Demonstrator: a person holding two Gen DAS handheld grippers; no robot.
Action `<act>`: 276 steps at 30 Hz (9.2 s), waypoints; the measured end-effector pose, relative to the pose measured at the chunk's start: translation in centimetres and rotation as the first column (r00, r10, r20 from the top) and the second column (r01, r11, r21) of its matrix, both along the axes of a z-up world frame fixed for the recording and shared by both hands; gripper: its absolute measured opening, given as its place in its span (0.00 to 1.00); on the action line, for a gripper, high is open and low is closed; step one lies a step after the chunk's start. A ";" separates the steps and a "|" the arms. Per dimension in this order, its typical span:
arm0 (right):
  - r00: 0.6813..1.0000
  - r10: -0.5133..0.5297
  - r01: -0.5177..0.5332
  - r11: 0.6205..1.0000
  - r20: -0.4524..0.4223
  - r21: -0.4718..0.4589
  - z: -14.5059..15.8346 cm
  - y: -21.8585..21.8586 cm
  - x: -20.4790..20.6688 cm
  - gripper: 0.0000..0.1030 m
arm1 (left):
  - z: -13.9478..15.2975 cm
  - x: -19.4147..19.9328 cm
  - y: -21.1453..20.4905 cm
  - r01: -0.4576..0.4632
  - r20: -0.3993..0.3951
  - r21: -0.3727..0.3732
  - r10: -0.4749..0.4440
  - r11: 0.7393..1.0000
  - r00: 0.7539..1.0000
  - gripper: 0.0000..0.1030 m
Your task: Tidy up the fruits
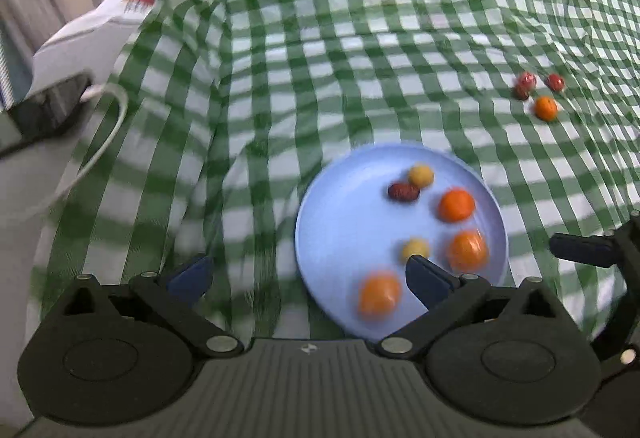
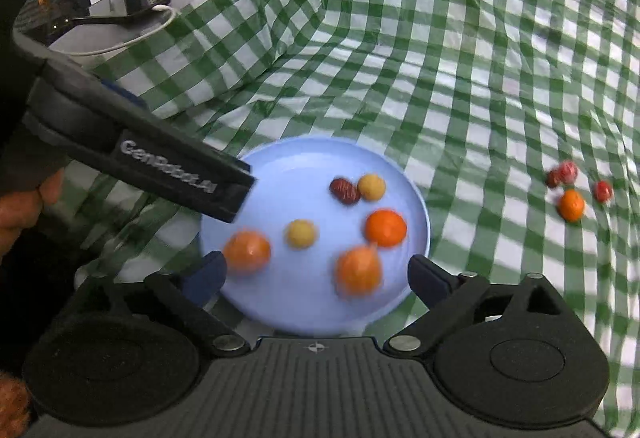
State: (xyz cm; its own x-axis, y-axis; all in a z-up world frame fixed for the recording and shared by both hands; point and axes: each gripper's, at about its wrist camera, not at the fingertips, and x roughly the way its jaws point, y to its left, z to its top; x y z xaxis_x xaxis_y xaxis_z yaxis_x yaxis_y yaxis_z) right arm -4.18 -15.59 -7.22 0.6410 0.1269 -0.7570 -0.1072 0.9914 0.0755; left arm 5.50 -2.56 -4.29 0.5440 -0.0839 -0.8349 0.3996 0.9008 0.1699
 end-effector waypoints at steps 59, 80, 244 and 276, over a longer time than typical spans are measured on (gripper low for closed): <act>0.984 -0.102 0.096 0.994 0.149 0.042 5.1 -0.4 -10.4 0.99 | 3.0 -10.4 2.7 -0.133 0.015 0.013 0.133 0.991 0.991 1.00; 0.987 -0.112 0.106 0.993 0.113 0.056 3.6 -0.8 -9.2 0.99 | 1.7 -9.2 2.1 -0.126 -0.022 0.041 0.127 0.991 0.992 1.00; 0.999 0.004 -0.004 1.000 0.053 -0.007 -0.4 -1.2 2.3 0.29 | -0.7 3.6 0.0 -0.046 -0.115 -0.197 0.024 0.979 0.993 0.20; 0.999 -0.041 0.042 0.998 -0.013 0.048 2.0 -0.3 -3.7 0.96 | 1.8 -3.5 4.0 -0.124 -0.057 -0.149 0.117 0.981 0.991 1.00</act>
